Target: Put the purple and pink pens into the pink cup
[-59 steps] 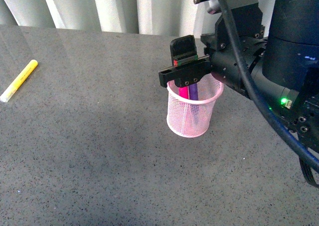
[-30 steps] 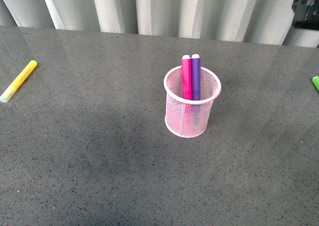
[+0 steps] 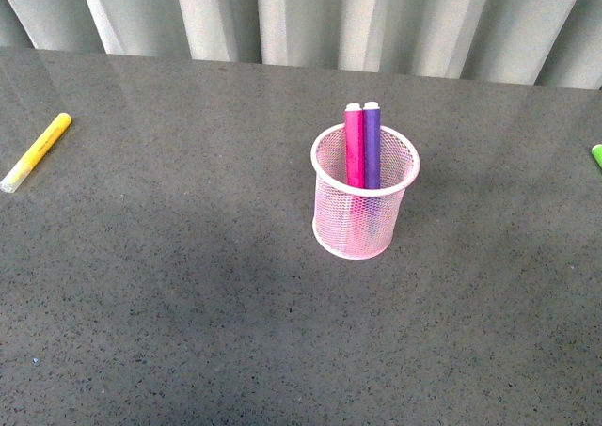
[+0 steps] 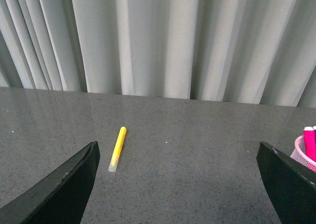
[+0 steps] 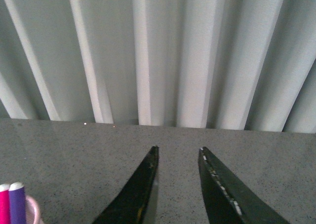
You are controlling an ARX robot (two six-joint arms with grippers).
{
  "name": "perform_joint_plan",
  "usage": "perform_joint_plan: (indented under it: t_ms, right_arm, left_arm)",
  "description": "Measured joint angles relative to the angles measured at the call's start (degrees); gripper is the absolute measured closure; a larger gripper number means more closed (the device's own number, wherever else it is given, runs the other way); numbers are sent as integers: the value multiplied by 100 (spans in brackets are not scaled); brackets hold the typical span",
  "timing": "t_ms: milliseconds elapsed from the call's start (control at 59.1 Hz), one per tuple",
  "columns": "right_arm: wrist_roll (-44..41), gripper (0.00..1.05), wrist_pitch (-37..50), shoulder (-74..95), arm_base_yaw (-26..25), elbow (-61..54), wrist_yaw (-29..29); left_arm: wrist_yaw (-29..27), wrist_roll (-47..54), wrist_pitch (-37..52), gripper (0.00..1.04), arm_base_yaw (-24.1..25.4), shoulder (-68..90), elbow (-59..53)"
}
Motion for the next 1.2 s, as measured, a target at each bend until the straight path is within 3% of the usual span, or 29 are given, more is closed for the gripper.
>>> perform_joint_plan:
  t_ms: [135,355,423,491,1201]
  right_arm:
    - [-22,102,162,-267,-122,-463,-199]
    - [-26,101,-492,-1355,-369,-876,-387]
    - [-28,101,-748,-1694,-638,-964,-780]
    - [-26,101,-1106,-2181,-796,-1071,-787]
    - [-24,102,-3871,-5283,-804,-1198,-809]
  left_arm:
    - [-2,0,0,7,0,-2,0]
    - [0,0,0,7,0,-2,0]
    - [-2,0,0,7,0,-2,0]
    - [0,0,0,7,0,-2,0]
    - [-2,0,0,7,0,-2,0]
